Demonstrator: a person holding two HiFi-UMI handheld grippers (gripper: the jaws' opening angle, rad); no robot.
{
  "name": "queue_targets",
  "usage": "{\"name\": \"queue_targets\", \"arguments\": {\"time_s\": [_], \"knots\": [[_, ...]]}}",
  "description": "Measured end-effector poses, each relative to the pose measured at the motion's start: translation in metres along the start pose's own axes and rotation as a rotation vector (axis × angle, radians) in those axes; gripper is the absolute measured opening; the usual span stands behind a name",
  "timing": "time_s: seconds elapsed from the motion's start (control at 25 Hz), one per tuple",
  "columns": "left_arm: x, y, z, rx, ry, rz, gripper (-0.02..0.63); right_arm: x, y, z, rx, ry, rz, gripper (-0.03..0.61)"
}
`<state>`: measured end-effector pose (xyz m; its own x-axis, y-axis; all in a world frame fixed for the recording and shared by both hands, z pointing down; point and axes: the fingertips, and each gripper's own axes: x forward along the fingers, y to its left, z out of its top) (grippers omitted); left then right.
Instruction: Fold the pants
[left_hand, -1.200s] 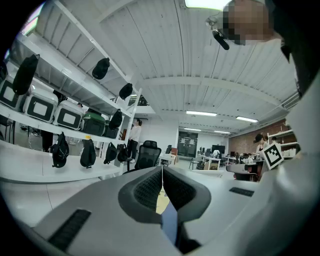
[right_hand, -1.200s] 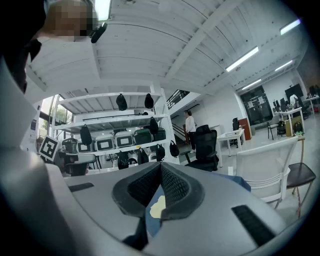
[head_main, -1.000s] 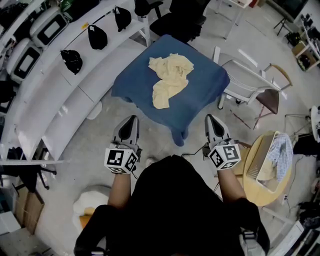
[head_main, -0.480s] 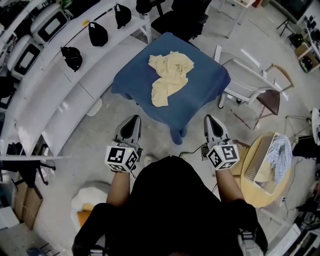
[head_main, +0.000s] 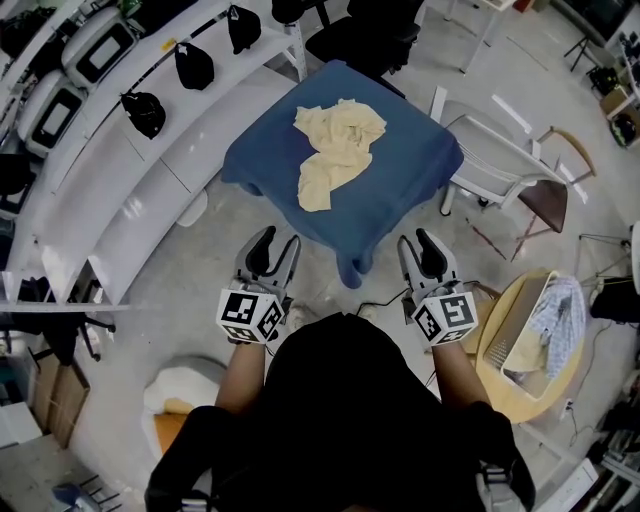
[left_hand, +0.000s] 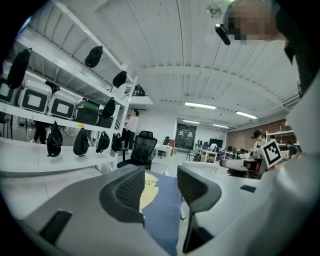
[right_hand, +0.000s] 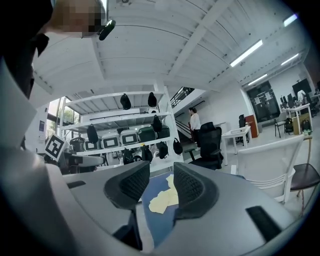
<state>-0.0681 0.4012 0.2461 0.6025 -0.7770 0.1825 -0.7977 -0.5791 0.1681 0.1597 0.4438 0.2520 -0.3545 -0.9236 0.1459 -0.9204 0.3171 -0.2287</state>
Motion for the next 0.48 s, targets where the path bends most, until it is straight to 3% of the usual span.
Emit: {"name": "queue_targets", "arguments": {"time_s": [0.04, 0.12, 0.24, 0.48], "knots": [[0.002, -0.004, -0.001, -0.003, -0.002, 0.005, 0.218, -0.001, -0.001, -0.001, -0.005, -0.001, 0.021, 0.157], [0.007, -0.013, -0.002, -0.006, -0.006, 0.014, 0.287, -0.004, -0.004, -0.002, -0.019, -0.004, 0.068, 0.3], [0.014, -0.023, -0.002, 0.0, -0.01, 0.04, 0.314, -0.01, -0.014, 0.003, -0.036, -0.015, 0.086, 0.331], [0.028, -0.044, 0.004, -0.006, -0.031, 0.09, 0.333, -0.023, -0.055, 0.018, -0.014, -0.046, 0.058, 0.331]]}}
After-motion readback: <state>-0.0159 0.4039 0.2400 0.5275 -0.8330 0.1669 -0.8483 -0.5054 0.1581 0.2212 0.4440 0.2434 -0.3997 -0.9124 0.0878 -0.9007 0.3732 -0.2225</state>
